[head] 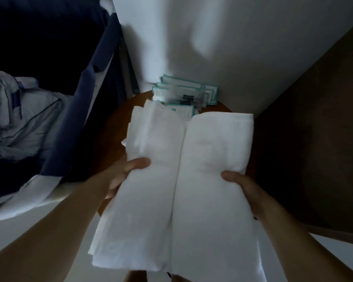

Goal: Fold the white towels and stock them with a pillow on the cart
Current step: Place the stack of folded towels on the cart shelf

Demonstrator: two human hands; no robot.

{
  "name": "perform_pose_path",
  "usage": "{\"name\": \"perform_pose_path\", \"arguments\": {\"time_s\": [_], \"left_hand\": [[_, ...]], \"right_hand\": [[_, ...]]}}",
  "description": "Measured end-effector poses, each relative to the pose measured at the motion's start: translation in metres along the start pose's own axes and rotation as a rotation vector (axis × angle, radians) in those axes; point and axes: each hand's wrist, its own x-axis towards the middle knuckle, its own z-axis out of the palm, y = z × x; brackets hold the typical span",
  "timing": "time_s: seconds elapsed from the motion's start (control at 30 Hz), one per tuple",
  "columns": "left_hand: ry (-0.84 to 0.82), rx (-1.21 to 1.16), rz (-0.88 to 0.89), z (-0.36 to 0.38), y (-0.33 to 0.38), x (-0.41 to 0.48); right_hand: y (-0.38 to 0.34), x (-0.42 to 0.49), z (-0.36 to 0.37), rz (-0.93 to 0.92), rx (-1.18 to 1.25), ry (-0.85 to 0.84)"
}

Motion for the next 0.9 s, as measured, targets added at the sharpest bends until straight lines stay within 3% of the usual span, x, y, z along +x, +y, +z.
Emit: {"name": "perform_pose_path", "arguments": {"time_s": [0.1, 0.4, 0.63, 0.9], "left_hand": [[0.028, 0.062, 0.077, 0.027, 0.016, -0.026], [0.212, 0.117, 0.333, 0.071, 0.045, -0.089], [0.179, 0.203, 0.516, 0.091, 0.044, -0.145], [0.013, 0.298, 0.601, 0.114, 0.001, -0.226]], "right_hand": [[-0.014, -0.021, 0.019, -0.059, -0.017, 0.116], [-0.033, -0.077, 0.032, -0.248, -0.005, 0.164], [-0.021, -0.153, 0.036, -0.423, 0.021, 0.256], [0.061, -0.257, 0.033, -0.548, 0.126, 0.425]]}}
